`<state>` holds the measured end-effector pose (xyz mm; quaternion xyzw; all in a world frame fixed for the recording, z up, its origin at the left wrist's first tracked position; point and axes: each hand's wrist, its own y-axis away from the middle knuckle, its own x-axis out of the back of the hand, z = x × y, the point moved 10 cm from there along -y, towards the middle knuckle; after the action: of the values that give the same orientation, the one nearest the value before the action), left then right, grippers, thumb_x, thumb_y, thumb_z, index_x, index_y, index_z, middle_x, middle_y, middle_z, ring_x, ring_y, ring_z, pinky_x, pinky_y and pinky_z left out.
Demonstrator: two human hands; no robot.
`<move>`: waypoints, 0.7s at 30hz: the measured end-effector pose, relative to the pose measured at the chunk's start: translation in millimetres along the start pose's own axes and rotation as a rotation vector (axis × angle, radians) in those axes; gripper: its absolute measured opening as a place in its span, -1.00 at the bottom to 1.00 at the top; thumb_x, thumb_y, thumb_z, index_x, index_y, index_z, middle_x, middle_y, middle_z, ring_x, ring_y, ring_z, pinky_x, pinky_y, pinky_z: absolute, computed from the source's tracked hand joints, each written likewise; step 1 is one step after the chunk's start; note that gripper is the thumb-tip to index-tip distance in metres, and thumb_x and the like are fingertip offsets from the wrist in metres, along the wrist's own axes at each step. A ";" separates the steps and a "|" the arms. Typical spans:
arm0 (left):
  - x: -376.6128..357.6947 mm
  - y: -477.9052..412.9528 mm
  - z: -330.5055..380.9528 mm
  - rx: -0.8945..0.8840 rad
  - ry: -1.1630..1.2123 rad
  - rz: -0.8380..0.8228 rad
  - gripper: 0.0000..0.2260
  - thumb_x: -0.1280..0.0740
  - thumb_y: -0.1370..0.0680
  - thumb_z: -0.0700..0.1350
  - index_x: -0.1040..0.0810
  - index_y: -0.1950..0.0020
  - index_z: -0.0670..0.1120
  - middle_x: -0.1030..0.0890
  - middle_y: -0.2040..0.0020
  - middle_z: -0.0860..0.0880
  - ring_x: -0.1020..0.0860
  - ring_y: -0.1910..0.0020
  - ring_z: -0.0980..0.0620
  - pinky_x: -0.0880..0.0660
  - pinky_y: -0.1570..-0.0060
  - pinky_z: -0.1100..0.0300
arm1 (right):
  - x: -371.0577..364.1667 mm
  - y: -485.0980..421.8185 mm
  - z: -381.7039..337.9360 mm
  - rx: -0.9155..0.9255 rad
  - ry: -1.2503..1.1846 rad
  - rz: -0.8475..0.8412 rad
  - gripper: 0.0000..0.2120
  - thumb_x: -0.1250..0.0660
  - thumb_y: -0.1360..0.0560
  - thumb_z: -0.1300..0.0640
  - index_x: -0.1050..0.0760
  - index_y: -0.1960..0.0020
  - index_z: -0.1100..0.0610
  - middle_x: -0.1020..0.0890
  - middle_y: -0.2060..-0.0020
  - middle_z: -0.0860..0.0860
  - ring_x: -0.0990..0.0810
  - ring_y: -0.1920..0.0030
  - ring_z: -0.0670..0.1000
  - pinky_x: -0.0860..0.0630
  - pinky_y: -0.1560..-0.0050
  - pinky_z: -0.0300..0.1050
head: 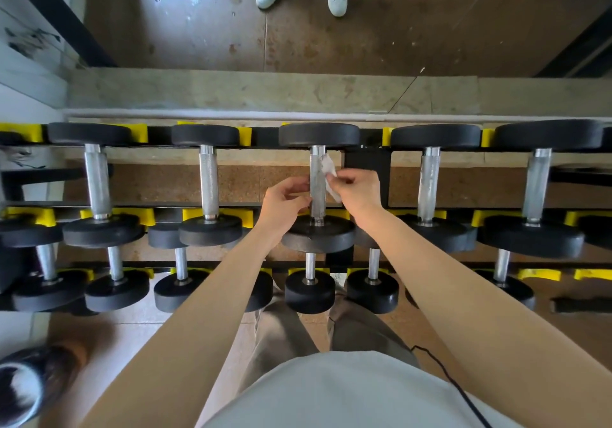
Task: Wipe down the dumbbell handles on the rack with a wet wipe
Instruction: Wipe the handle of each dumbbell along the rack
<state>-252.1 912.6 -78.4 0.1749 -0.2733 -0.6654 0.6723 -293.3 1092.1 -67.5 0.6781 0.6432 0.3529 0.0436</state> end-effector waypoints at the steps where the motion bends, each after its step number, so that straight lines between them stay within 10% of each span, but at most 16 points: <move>1: 0.2 0.7 1.3 0.000 0.006 0.005 -0.72 -0.38 -0.57 -0.29 -0.64 -0.22 -0.04 -0.69 -0.04 0.07 -0.67 -0.06 0.08 -0.64 -0.07 0.14 | -0.6 2.1 2.6 0.033 0.115 -0.070 -0.86 -0.47 -0.50 0.10 -0.70 -0.02 0.12 -0.65 0.23 -0.13 -0.61 0.16 -0.15 -0.54 0.06 -0.25; 7: 0.9 2.2 1.1 -0.018 -0.027 0.000 -0.72 -0.39 -0.57 -0.26 -0.63 -0.17 0.07 -0.69 -0.05 0.09 -0.65 -0.08 0.12 -0.61 -0.14 0.09 | -23.0 23.0 19.6 0.149 0.650 -0.541 -0.84 -0.47 -0.50 0.05 -0.71 -0.03 0.09 -0.69 0.13 -0.07 -0.59 0.18 -0.13 -0.47 0.17 -0.27; 15: 5.2 4.1 -5.7 0.095 0.150 -0.004 -0.77 -0.23 -0.67 -0.20 -0.68 -0.15 -0.04 -0.72 -0.06 0.02 -0.67 -0.10 0.03 -0.59 -0.19 0.08 | -69.3 55.9 -40.3 0.603 0.891 -0.536 -0.85 -0.38 -0.55 0.07 -0.72 0.00 0.04 -0.72 0.15 -0.01 -0.66 0.12 0.01 -0.61 -0.05 -0.07; 21: 9.9 5.2 -22.2 0.240 0.208 0.014 -0.70 -0.16 -0.70 0.04 -0.69 -0.12 0.04 -0.74 -0.02 0.04 -0.68 -0.10 0.00 -0.56 -0.24 -0.03 | -90.9 59.6 -55.1 0.777 1.203 -0.460 -0.83 -0.29 -0.58 0.11 -0.67 0.01 0.07 -0.52 0.29 0.01 -0.59 0.23 0.08 -0.54 0.23 -0.06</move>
<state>-235.0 900.2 -91.5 0.3202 -0.2810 -0.6016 0.6757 -265.7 978.2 -34.2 0.1835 0.7598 0.3920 -0.4852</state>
